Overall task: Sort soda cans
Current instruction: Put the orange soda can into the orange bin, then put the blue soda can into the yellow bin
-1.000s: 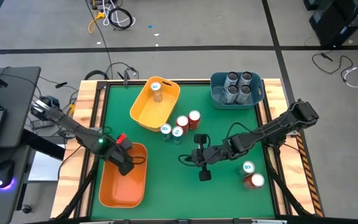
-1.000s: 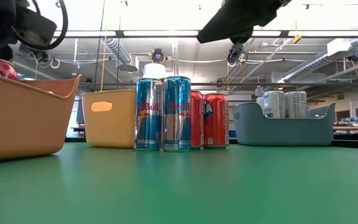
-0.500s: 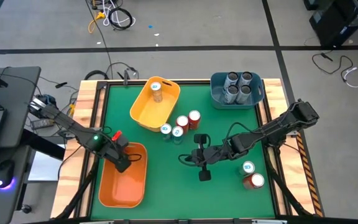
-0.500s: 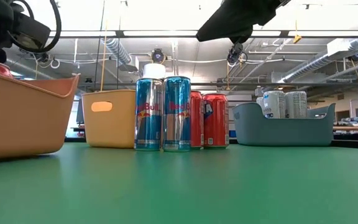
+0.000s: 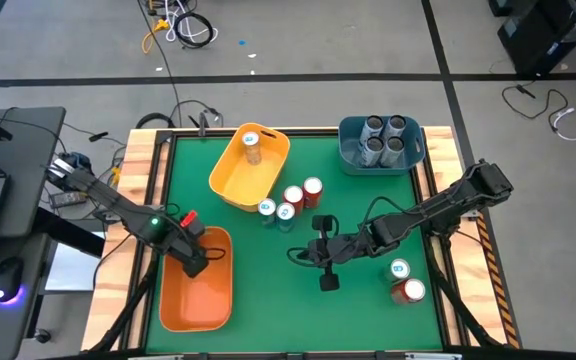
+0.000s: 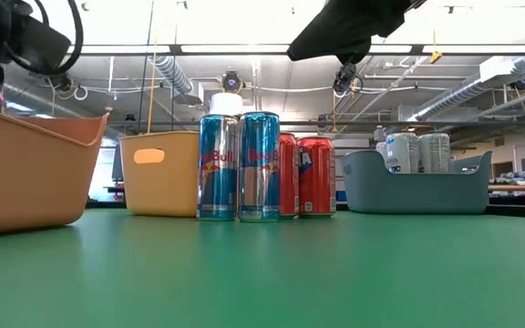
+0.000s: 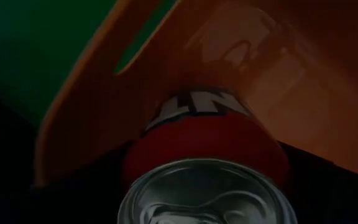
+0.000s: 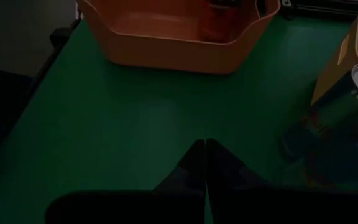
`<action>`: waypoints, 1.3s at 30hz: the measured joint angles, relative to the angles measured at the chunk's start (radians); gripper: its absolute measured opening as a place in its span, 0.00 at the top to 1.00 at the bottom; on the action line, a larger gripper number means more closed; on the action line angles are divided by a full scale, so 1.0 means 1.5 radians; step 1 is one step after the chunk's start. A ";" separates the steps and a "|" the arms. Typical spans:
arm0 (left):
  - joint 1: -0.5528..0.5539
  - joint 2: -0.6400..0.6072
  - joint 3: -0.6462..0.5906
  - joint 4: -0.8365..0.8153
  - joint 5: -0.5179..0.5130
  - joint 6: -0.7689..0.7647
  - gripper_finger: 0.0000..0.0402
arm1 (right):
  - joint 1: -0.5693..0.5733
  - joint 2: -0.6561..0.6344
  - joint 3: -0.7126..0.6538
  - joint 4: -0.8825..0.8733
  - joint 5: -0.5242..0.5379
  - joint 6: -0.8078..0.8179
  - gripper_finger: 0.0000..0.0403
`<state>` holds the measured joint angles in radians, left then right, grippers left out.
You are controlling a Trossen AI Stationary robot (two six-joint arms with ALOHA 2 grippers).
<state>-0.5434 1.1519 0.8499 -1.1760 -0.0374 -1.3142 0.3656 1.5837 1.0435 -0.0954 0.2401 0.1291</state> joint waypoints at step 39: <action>0.000 0.000 0.232 -0.231 -0.086 -0.021 0.04 | -0.002 0.000 0.000 0.028 0.000 -0.006 1.00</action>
<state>-0.5434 1.1522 1.1981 -1.5220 -0.1668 -1.3459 0.3626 1.5837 1.0435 -0.0537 0.2402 0.1208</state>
